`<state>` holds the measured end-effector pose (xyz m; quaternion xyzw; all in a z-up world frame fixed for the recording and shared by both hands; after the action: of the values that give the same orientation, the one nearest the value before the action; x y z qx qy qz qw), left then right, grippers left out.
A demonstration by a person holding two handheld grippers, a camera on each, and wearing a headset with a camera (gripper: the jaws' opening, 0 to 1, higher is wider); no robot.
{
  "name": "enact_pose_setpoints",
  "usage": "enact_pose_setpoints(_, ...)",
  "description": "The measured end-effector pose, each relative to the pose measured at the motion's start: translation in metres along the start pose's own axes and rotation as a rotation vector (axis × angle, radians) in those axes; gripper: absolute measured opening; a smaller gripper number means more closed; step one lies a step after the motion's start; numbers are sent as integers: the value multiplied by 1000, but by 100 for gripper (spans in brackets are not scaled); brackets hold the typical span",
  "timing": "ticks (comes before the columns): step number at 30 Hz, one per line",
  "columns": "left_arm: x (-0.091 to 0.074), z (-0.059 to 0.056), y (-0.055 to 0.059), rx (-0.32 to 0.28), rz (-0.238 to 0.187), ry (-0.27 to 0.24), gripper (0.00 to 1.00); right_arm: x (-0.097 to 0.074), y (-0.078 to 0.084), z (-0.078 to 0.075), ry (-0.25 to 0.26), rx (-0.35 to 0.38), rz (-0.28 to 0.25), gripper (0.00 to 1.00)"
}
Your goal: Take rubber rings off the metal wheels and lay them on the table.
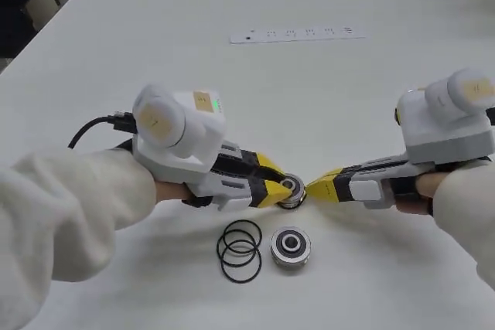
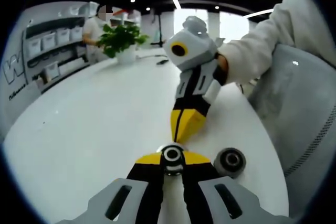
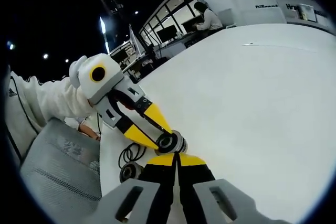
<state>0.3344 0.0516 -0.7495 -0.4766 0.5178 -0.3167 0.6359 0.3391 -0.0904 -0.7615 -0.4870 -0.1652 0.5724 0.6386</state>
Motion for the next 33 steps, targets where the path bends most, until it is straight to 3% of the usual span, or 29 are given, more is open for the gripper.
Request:
enact_pose_setpoints(5,-1,0,0,0,3,-1,13,-1,-3,1,-3,26,-15,0)
enact_pose_setpoints(6,-1,0,0,2,8,0,13,-1,-4,1,-5,30,-25,0)
enact_pose_setpoints(7,-1,0,0,9,8,5,13,2,-9,7,-38,79,-63,0)
enact_pose_setpoints(9,0,0,0,11,16,4,13,4,-7,5,-14,-20,-14,0)
enact_pose_setpoints(14,1,1,1,17,20,1,13,3,-7,6,-13,4,-13,0)
enact_pose_setpoints(33,3,-1,0,39,24,10,13,3,-9,13,-36,-21,-5,0)
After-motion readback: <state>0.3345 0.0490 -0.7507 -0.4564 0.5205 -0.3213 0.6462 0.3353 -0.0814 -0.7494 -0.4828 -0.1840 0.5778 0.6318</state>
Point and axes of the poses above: the centre of the closed fingertips' face, and the gripper's own axes: x roughly forward along the fingers, z roughly to its left, y roughly out of its underside, the point moved 8 cm from there along -x, roughly backward along the fingers, and after that the axes turned 10 degrees about -z, right-handed, at the moved point
